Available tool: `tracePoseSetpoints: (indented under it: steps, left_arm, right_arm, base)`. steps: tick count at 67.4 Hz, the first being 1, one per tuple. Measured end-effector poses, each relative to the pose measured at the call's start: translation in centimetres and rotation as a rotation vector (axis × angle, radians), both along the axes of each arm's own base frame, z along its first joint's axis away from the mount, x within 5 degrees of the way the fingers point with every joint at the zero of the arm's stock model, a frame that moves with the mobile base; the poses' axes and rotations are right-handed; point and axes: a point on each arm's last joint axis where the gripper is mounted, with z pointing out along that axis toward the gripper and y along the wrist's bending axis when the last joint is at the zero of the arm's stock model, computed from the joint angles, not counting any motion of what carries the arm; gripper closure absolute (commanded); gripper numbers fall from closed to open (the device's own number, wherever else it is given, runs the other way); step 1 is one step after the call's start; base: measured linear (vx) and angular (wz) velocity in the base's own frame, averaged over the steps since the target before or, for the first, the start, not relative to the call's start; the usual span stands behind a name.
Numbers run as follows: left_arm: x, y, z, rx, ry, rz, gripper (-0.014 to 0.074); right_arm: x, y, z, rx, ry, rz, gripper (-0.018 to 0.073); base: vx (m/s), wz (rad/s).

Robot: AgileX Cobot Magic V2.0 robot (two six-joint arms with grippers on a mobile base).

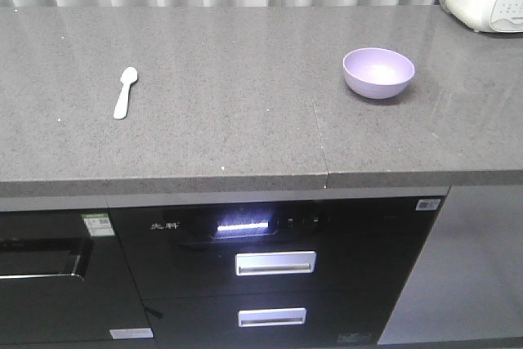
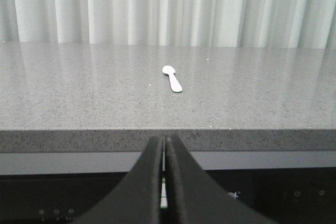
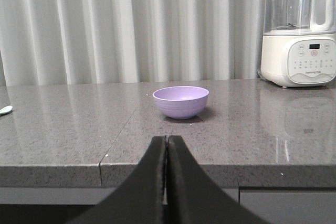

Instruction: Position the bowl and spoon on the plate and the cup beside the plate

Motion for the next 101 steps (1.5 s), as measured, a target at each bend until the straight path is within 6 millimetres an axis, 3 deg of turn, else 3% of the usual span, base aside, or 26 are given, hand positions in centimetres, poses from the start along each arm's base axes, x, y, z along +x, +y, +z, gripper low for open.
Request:
tracePoseSetpoints:
  steps: [101]
  left_arm:
    - [0.0, 0.0, 0.0, 0.0, 0.0, 0.0, 0.0603]
  right_arm:
    - [0.0, 0.0, 0.0, 0.0, 0.0, 0.0, 0.057]
  base:
    - [0.14, 0.01]
